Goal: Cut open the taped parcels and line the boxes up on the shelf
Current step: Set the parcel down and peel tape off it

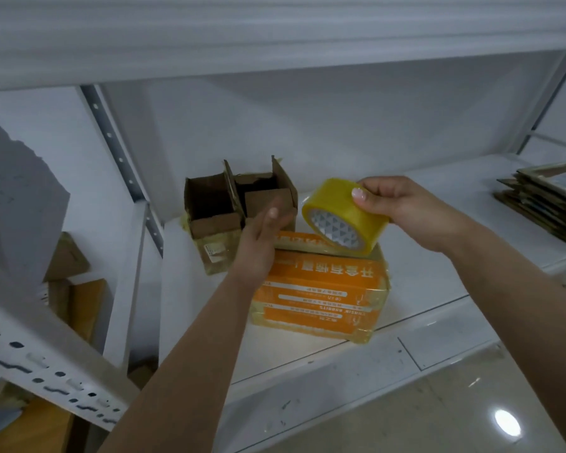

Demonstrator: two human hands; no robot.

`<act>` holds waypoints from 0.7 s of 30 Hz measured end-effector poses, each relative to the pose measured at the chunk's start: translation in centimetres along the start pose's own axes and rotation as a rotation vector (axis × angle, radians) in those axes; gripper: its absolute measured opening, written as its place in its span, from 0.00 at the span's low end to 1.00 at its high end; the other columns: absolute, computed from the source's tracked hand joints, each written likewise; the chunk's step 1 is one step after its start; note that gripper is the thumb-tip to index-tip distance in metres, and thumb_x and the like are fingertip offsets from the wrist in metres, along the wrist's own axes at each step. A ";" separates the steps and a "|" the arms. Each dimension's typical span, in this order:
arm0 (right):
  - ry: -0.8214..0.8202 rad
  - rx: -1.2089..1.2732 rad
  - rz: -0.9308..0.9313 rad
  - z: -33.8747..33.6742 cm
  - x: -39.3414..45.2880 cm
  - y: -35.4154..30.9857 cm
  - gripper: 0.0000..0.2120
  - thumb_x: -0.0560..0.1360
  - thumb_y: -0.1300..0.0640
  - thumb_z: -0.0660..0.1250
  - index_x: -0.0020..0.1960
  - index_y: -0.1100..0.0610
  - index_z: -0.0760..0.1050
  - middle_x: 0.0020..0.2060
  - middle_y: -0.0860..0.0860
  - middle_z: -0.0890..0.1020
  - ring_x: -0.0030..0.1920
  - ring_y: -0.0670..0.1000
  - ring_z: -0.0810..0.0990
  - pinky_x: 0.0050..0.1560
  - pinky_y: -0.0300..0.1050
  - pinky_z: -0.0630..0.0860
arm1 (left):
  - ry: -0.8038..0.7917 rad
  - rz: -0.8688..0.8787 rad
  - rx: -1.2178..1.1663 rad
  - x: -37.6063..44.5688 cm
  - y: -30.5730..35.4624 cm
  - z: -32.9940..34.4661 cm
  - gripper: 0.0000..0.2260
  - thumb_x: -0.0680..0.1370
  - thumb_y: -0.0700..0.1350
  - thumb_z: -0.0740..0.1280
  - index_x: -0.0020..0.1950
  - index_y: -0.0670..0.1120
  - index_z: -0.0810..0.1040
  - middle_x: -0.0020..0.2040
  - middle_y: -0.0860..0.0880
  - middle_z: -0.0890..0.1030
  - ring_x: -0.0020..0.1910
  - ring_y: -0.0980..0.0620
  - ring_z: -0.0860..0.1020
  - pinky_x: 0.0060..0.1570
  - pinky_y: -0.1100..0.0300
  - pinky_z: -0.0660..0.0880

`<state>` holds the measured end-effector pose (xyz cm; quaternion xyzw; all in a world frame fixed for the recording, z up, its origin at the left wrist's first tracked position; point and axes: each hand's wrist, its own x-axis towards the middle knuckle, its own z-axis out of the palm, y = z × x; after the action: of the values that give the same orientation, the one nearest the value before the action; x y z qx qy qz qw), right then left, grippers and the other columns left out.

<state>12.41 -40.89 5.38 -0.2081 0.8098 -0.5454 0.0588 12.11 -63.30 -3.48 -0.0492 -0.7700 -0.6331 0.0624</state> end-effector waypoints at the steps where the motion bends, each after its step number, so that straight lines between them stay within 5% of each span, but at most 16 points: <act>1: -0.007 0.010 0.013 0.3 0.0 0.6 0.14 0.71 0.45 0.64 0.48 0.54 0.80 0.37 0.43 0.83 0.40 0.42 0.80 0.46 0.39 0.74 | -0.021 0.020 0.039 0.1 -0.1 0.4 0.23 0.82 0.62 0.54 0.74 0.56 0.68 0.51 0.70 0.80 0.54 0.75 0.73 0.53 0.74 0.67; 4: -0.019 0.048 0.036 1.1 -0.3 2.1 0.17 0.71 0.44 0.64 0.50 0.55 0.80 0.39 0.46 0.84 0.42 0.46 0.81 0.46 0.39 0.76 | -0.054 0.064 0.100 0.4 -0.7 0.7 0.22 0.83 0.58 0.54 0.77 0.54 0.63 0.64 0.59 0.78 0.65 0.62 0.73 0.62 0.70 0.66; 7: -0.009 0.100 0.027 1.2 -0.6 2.8 0.18 0.72 0.45 0.64 0.51 0.57 0.80 0.39 0.47 0.83 0.42 0.46 0.81 0.44 0.34 0.77 | -0.024 0.102 0.165 0.6 -1.0 0.5 0.22 0.84 0.53 0.53 0.79 0.53 0.57 0.54 0.51 0.83 0.58 0.66 0.75 0.51 0.84 0.61; 14: -0.019 0.128 -0.003 1.2 -1.3 3.4 0.14 0.73 0.45 0.63 0.48 0.54 0.79 0.37 0.46 0.82 0.41 0.44 0.80 0.42 0.32 0.76 | -0.028 0.107 0.368 1.2 -1.5 0.8 0.26 0.85 0.53 0.52 0.80 0.50 0.47 0.53 0.47 0.83 0.41 0.74 0.68 0.39 0.85 0.62; 18: -0.004 0.119 -0.006 1.3 -1.4 3.3 0.13 0.73 0.44 0.63 0.47 0.52 0.79 0.38 0.45 0.82 0.41 0.44 0.81 0.42 0.32 0.76 | -0.039 0.099 0.398 1.3 -1.3 0.7 0.29 0.84 0.54 0.53 0.80 0.46 0.45 0.50 0.55 0.78 0.36 0.75 0.70 0.37 0.80 0.65; 21: -0.012 0.132 -0.012 1.4 -1.5 3.2 0.13 0.73 0.44 0.63 0.46 0.52 0.78 0.37 0.44 0.82 0.40 0.43 0.81 0.41 0.31 0.76 | -0.060 0.141 0.371 1.3 -0.7 -0.2 0.29 0.84 0.55 0.53 0.80 0.50 0.43 0.55 0.61 0.76 0.43 0.81 0.71 0.45 0.85 0.63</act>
<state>13.34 -40.46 1.76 -0.2118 0.7703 -0.5969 0.0741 10.71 -63.65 -3.91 -0.1096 -0.8697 -0.4725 0.0918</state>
